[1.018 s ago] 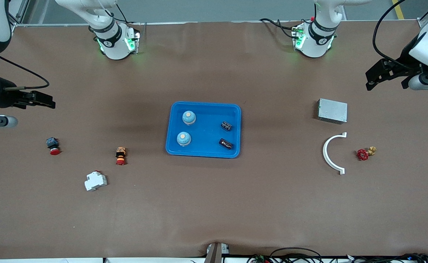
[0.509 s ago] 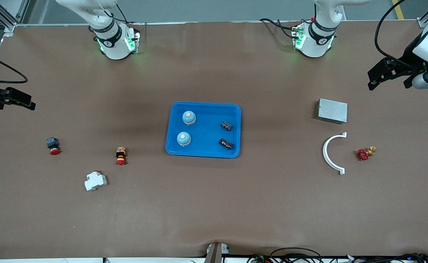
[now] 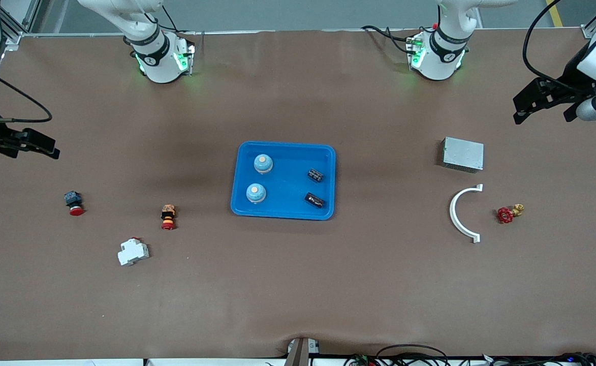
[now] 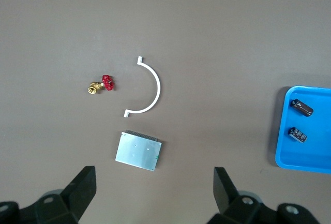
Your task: Place electrolytic capacitor and blue bell in tray
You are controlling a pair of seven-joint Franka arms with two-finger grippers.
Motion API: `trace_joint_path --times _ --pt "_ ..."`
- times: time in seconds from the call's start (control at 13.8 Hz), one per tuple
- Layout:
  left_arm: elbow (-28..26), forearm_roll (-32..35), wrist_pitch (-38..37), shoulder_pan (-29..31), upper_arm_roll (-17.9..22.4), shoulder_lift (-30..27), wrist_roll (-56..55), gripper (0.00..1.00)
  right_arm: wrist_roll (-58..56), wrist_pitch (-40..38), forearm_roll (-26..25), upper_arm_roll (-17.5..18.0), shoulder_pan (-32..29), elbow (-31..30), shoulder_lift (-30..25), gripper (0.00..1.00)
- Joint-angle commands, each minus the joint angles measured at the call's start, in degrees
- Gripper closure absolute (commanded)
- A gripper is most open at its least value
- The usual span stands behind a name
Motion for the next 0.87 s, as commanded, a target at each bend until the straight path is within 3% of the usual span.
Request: trace_joint_path --times 0.0,0.8 --pt "0.62 -0.07 -1.22 0.27 -0.12 -0.42 0.47 0.00 -0.72 2.49 -0.38 0.59 -0.50 -5.41 -5.09 0.00" --pt "0.62 0.02 -1.39 0.27 -0.21 -0.42 0.12 0.00 -3.10 0.47 0.24 0.24 -1.21 -2.76 -4.30 0.00"
